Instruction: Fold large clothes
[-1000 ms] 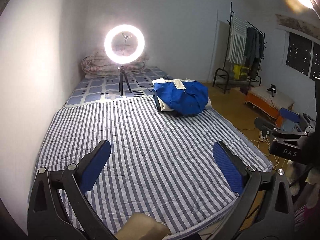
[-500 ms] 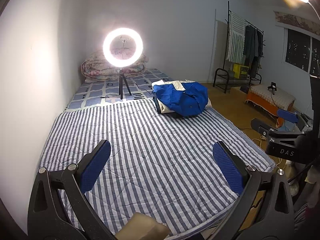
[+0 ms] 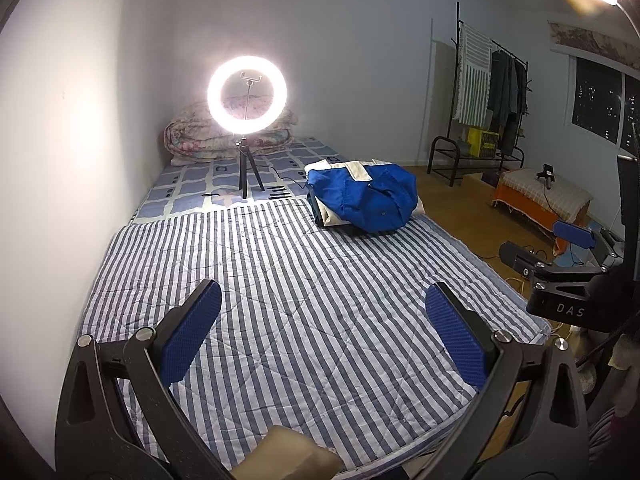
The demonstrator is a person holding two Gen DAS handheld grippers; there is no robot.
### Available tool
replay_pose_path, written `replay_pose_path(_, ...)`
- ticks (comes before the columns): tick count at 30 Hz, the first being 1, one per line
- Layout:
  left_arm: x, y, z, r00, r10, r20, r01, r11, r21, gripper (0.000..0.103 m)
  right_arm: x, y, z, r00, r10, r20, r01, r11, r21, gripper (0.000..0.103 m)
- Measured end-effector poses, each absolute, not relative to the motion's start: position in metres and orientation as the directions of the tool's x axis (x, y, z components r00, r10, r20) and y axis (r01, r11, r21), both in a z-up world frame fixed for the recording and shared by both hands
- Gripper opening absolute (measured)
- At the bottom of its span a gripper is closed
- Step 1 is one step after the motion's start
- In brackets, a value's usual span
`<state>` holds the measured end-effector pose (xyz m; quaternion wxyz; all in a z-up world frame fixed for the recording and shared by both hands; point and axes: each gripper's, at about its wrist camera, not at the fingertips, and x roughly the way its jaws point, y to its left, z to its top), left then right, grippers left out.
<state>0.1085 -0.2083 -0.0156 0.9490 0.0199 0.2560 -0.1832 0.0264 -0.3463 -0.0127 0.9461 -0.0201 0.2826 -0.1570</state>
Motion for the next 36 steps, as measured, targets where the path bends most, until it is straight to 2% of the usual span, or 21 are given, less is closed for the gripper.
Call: replay_pose_path(36, 0.112, -0.205, -0.015, 0.815, -0.310, -0.490, 0.339, 0.940, -0.030, 0.103, 0.025, -0.337, -0.019, 0.778, -0.310, -0.547, 0.287, 0.949, -0.130, 0.103)
